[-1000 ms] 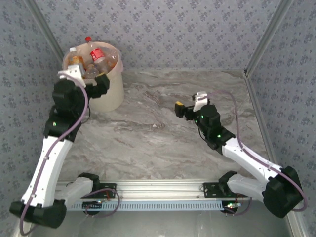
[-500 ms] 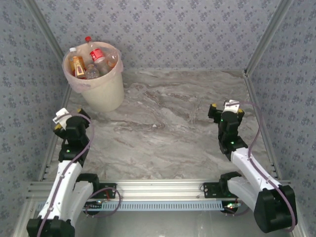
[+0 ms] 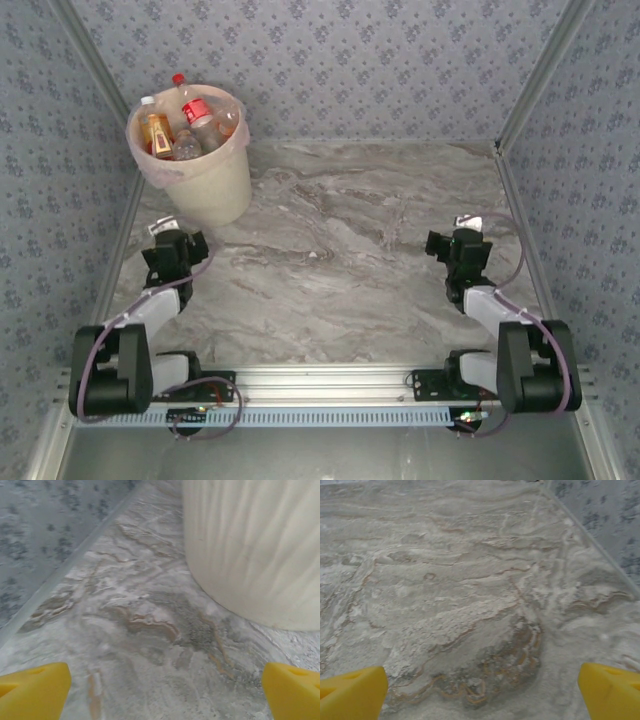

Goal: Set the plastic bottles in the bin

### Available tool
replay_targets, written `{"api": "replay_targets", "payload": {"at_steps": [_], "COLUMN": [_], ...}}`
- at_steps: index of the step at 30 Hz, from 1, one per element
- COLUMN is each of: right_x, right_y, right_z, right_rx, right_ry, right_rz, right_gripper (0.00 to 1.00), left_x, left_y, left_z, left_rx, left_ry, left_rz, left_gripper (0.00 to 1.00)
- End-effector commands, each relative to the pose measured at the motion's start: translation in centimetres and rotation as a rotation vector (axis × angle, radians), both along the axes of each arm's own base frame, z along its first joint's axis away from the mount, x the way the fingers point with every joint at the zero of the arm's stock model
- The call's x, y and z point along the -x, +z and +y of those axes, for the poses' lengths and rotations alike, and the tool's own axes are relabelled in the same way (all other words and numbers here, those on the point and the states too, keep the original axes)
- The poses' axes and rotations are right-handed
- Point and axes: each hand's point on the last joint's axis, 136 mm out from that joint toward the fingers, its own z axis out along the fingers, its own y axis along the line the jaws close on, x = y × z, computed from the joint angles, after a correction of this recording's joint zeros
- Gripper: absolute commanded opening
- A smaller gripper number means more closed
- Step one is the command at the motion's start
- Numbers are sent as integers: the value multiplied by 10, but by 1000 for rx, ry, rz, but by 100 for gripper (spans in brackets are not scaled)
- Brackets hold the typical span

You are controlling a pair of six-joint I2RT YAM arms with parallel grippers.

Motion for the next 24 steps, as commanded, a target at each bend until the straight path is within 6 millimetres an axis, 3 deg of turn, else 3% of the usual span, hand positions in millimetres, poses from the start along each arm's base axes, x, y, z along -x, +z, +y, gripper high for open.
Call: {"api": "replay_targets", "payload": {"at_steps": [1, 6, 11, 18, 24], "right_x": [-13, -21, -26, -26, -23], "right_y": [6, 4, 7, 17, -2], "right_z": [7, 10, 14, 18, 33], "right_rx": [-2, -8, -23, 13, 10], "right_ry": [61, 93, 124, 167, 266], "right_rz": [-54, -59, -95, -206, -254], "right_gripper": [100, 100, 100, 100, 100], "left_x": [-25, -35, -47, -45, -45], "left_y": [23, 14, -11, -7, -7], "left_z": [-16, -29, -22, -14, -14], "left_rx": [-41, -15, -25, -62, -60], "left_ry": [-134, -212, -151, -79, -80], "left_rz": [-135, -172, -125, -140, -136], "left_gripper": [98, 98, 98, 98, 98]}}
